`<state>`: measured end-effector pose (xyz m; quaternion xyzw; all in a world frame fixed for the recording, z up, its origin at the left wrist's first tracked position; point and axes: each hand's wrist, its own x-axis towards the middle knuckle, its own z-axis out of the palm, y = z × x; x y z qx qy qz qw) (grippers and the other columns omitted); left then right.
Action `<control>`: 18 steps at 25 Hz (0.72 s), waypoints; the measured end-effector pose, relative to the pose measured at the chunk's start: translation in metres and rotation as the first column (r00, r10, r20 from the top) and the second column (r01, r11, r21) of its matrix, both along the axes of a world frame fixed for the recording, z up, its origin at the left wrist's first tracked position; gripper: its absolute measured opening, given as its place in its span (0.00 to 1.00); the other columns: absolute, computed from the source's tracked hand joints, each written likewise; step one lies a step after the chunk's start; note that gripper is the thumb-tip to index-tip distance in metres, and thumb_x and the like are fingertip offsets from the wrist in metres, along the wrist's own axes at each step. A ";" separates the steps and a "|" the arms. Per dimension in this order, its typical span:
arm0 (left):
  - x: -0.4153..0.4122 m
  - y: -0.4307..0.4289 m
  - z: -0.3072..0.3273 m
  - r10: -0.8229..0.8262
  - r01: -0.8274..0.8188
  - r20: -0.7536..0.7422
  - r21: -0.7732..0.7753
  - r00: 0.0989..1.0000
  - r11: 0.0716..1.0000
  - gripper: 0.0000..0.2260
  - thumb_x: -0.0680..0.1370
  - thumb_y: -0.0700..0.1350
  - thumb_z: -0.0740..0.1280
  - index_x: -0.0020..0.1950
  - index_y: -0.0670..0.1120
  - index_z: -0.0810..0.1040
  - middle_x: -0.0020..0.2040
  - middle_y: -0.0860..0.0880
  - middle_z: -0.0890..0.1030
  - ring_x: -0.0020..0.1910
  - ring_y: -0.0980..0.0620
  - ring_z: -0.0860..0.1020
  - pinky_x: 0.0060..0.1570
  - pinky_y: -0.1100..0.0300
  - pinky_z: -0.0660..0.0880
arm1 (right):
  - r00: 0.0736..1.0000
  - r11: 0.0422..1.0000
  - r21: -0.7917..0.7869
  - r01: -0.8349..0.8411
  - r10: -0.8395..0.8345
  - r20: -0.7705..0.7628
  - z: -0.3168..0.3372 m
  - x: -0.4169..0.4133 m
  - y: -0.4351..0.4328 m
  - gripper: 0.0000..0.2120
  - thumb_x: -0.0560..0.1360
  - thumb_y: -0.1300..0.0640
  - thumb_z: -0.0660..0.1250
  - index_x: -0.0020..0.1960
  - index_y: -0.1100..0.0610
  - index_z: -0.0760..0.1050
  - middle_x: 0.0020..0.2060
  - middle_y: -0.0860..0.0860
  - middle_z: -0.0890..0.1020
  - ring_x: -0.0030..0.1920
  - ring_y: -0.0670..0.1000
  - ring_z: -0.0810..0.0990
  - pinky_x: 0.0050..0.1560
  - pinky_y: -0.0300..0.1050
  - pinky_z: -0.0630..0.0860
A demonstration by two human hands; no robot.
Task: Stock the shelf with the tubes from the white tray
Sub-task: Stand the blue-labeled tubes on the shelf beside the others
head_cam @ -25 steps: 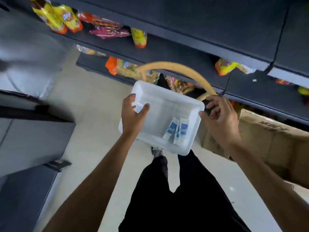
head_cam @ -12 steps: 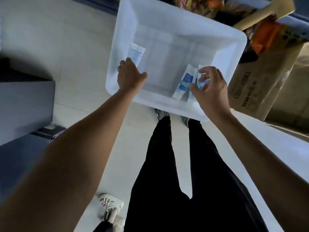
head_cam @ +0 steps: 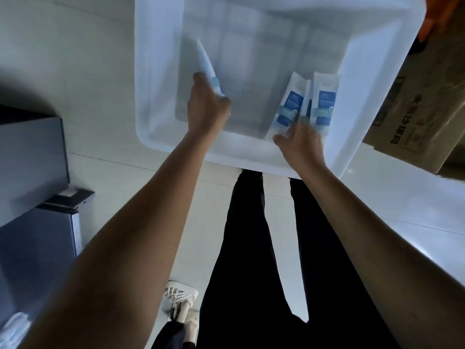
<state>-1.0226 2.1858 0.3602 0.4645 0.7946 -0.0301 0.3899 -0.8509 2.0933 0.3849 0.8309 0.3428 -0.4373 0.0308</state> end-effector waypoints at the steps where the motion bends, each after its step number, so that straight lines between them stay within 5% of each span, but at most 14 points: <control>1: 0.003 0.002 0.003 0.060 -0.060 0.060 -0.012 0.996 0.998 0.16 0.77 0.40 0.64 0.65 0.42 0.69 0.60 0.44 0.80 0.56 0.41 0.79 0.45 0.57 0.68 | 1.000 0.998 -0.062 0.027 -0.027 0.004 -0.009 0.001 0.003 0.12 0.76 0.54 0.67 0.55 0.61 0.76 0.46 0.54 0.81 0.44 0.56 0.80 0.38 0.41 0.72; 5: 0.007 0.004 0.022 0.295 -0.302 0.329 -0.031 0.897 0.953 0.15 0.74 0.39 0.68 0.59 0.45 0.71 0.51 0.49 0.79 0.45 0.49 0.77 0.42 0.60 0.72 | 0.984 0.977 -0.124 0.173 -0.168 0.053 -0.029 -0.008 0.019 0.15 0.74 0.49 0.67 0.55 0.59 0.79 0.44 0.55 0.84 0.44 0.59 0.85 0.46 0.54 0.84; 9: 0.005 0.003 0.053 0.308 -0.341 0.495 -0.026 0.812 0.940 0.23 0.66 0.46 0.67 0.61 0.46 0.73 0.51 0.50 0.81 0.46 0.52 0.81 0.42 0.65 0.77 | 0.961 0.962 -0.078 0.262 -0.253 0.107 -0.033 -0.019 0.023 0.17 0.74 0.52 0.71 0.59 0.59 0.77 0.48 0.52 0.81 0.47 0.56 0.81 0.48 0.47 0.79; 12: 0.004 0.000 0.073 0.294 -0.335 0.552 -0.027 0.781 0.942 0.17 0.71 0.42 0.69 0.58 0.50 0.71 0.46 0.56 0.80 0.42 0.63 0.81 0.42 0.68 0.78 | 0.923 0.918 -0.101 0.383 -0.384 0.015 -0.024 -0.019 0.022 0.20 0.71 0.50 0.74 0.58 0.60 0.77 0.46 0.52 0.82 0.42 0.54 0.79 0.44 0.47 0.78; 15: 0.002 -0.002 0.097 0.277 -0.340 0.571 0.005 0.773 0.940 0.16 0.75 0.36 0.68 0.59 0.49 0.70 0.46 0.59 0.79 0.41 0.66 0.80 0.39 0.71 0.76 | 0.950 0.951 -0.077 0.301 -0.306 -0.063 -0.002 -0.012 0.025 0.13 0.68 0.49 0.74 0.48 0.55 0.79 0.41 0.54 0.85 0.39 0.54 0.80 0.39 0.50 0.79; 18: 0.000 -0.006 0.132 0.282 -0.372 0.619 0.017 0.733 0.928 0.18 0.76 0.35 0.68 0.60 0.51 0.70 0.48 0.59 0.80 0.46 0.61 0.80 0.46 0.64 0.79 | 0.967 0.974 0.009 0.225 -0.222 -0.126 0.038 0.000 0.027 0.17 0.69 0.49 0.75 0.53 0.54 0.76 0.45 0.53 0.84 0.43 0.55 0.82 0.41 0.50 0.79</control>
